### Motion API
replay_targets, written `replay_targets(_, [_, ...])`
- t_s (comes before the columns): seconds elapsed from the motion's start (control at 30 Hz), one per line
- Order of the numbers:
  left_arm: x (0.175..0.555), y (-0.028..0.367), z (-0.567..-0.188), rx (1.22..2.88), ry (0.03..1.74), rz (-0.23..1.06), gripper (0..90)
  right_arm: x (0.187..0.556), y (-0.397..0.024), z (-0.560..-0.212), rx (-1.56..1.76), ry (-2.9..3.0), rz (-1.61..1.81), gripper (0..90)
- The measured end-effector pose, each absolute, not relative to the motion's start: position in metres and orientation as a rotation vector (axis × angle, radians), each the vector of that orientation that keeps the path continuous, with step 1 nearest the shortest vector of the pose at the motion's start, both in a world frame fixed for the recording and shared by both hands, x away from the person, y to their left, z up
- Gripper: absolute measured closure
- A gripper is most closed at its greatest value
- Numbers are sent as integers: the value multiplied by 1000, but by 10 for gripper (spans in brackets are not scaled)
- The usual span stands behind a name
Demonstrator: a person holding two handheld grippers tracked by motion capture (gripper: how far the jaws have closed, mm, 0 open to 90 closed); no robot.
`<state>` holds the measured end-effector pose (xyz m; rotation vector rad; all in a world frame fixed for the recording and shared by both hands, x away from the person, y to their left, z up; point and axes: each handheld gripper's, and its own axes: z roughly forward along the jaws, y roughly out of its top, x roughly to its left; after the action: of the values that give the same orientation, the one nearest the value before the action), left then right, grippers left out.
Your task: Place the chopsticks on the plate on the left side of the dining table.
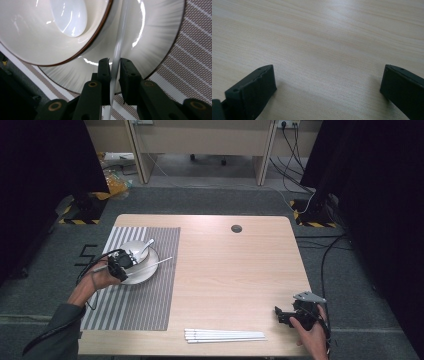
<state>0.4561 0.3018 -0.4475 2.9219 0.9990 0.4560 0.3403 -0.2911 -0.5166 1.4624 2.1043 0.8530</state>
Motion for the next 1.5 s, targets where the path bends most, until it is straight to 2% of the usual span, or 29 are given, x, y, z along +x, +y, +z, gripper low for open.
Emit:
replay_targets(0.1, [456, 307, -448, 2928, 1017, 493, 783, 340, -291, -517, 1463, 2104, 853, 2])
replay_targets(0.97, [455, 324, -443, 2935, 1058, 536, 769, 341, -291, -517, 1464, 2103, 852, 2])
replay_targets(1.5, [459, 331, -445, 2915, 1128, 614, 756, 341, -291, -517, 1464, 2103, 851, 3])
